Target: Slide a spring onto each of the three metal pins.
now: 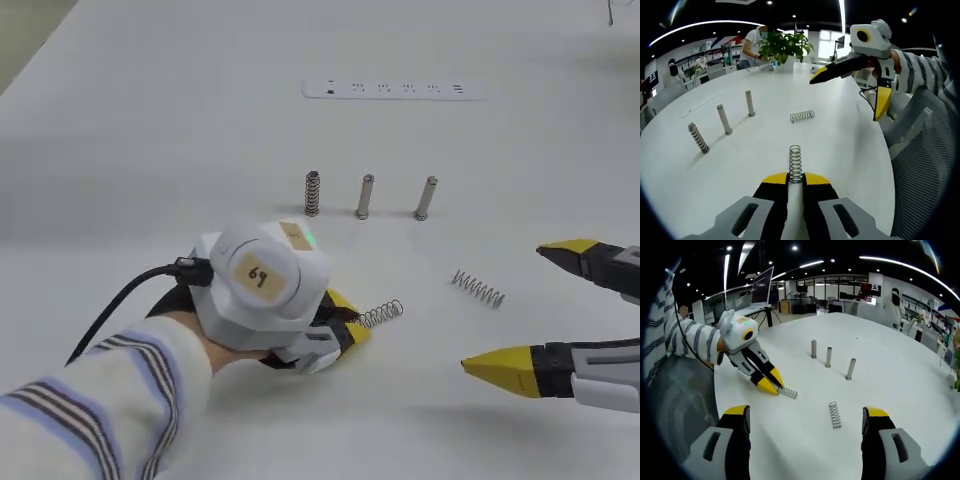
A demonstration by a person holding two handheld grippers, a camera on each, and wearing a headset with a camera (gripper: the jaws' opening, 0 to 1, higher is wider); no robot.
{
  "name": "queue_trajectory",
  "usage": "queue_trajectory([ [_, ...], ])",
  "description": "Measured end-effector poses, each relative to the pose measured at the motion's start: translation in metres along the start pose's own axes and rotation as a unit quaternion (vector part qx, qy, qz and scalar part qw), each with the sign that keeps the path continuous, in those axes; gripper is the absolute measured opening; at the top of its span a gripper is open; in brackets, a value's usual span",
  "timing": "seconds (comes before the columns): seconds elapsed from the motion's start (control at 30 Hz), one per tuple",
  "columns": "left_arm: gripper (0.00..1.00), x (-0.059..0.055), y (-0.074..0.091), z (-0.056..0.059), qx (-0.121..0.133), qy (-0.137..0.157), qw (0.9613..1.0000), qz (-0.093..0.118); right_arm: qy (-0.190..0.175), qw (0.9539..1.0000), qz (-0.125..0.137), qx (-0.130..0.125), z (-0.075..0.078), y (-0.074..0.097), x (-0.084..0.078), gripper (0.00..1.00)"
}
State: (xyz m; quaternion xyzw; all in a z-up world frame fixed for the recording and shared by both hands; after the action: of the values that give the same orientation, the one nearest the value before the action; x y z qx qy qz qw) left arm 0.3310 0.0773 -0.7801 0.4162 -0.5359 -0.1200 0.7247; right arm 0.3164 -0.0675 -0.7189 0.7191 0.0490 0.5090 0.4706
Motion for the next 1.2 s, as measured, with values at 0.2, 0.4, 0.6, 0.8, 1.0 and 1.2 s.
queue_trajectory([
  [0.2, 0.02, -0.001, 0.001, -0.001, -0.008, 0.016, 0.9998, 0.006, 0.000, 1.0000, 0.001, -0.001, 0.000, 0.002, 0.000, 0.91],
  [0.4, 0.02, 0.002, 0.003, -0.007, 0.019, -0.008, 0.9996, 0.018, -0.006, 1.0000, 0.006, -0.003, 0.002, 0.004, 0.000, 0.91],
  [0.6, 0.02, 0.005, 0.012, -0.010, 0.014, 0.006, 0.9995, 0.026, -0.009, 0.9999, 0.007, -0.005, 0.004, 0.007, -0.003, 0.90],
  [0.8, 0.02, 0.008, 0.025, -0.013, 0.010, 0.021, 0.9991, 0.037, -0.010, 0.9999, 0.007, -0.007, 0.005, 0.009, -0.004, 0.90],
  [1.0, 0.02, 0.010, 0.046, -0.022, 0.017, 0.037, 0.9978, 0.052, -0.007, 0.9999, 0.008, -0.007, 0.006, 0.012, -0.003, 0.90],
  [1.2, 0.02, 0.015, 0.066, -0.027, 0.021, 0.030, 0.9977, 0.057, 0.008, 0.9999, 0.008, 0.005, 0.003, 0.013, -0.001, 0.91],
])
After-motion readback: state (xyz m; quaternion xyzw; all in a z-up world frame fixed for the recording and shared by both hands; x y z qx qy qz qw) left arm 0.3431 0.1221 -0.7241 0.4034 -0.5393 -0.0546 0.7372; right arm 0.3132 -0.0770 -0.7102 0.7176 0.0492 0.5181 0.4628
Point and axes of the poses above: the centre of the closed fingertips' face, and the gripper's own axes: y roughly backward along the fingers, z roughly to its right, x roughly out of its top, the point moved 4 cm from there along y, roughly backward along the fingers, and after that the axes turned 12 degrees about -z, right-handed, at the moved point
